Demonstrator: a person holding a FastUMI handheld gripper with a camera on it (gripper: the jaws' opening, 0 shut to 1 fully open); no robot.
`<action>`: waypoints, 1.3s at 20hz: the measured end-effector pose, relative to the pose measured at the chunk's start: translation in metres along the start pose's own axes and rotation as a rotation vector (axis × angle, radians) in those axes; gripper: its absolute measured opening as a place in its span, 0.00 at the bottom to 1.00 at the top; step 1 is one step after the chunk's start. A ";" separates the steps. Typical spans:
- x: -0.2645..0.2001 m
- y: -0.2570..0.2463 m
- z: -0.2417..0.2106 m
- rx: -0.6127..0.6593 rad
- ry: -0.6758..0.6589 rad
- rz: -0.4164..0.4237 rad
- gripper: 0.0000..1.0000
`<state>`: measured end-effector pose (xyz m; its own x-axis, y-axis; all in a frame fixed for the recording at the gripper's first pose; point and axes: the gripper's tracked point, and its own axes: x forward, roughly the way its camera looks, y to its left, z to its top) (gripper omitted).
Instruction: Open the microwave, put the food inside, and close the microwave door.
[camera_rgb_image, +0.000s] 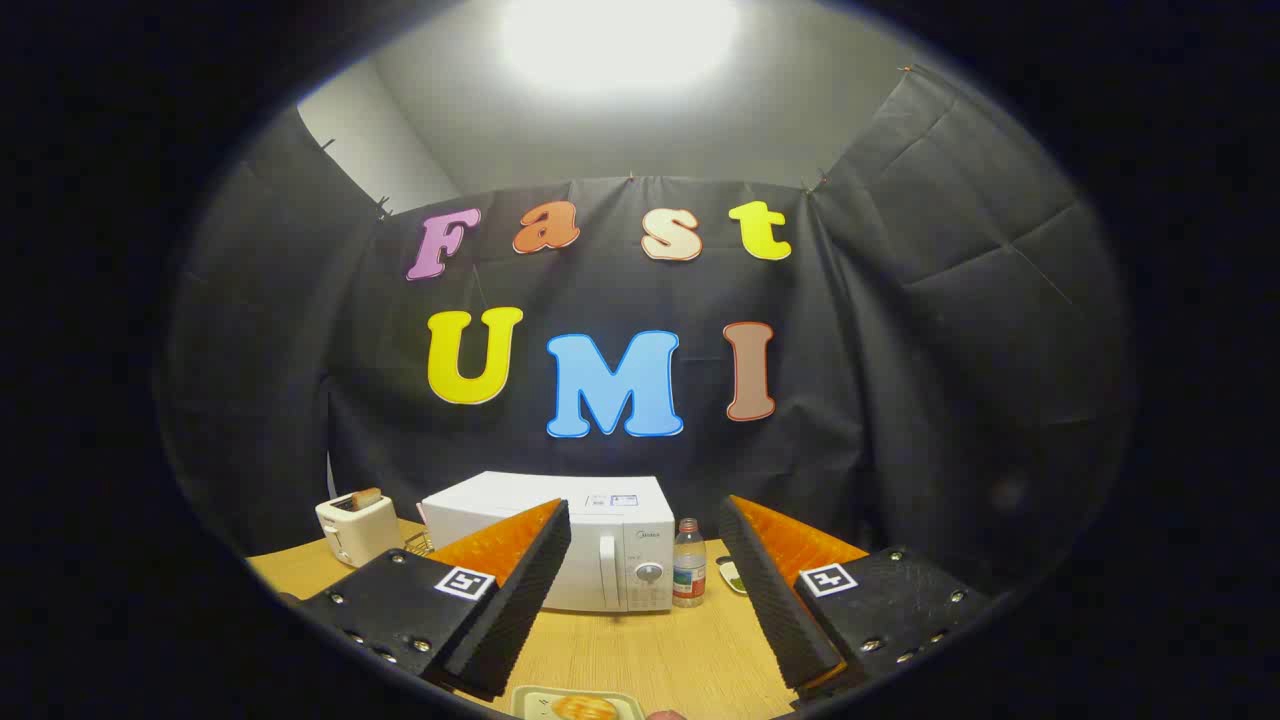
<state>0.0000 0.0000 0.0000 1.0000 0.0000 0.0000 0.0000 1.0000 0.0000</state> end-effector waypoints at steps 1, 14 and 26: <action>0.000 -0.001 0.000 0.001 -0.001 -0.001 0.95; 0.009 -0.001 -0.011 0.004 0.013 0.003 0.95; 0.068 0.016 -0.026 -0.009 0.015 0.053 0.96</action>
<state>0.0678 0.0156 -0.0255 0.9985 0.0534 -0.0154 -0.0535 0.9985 -0.0089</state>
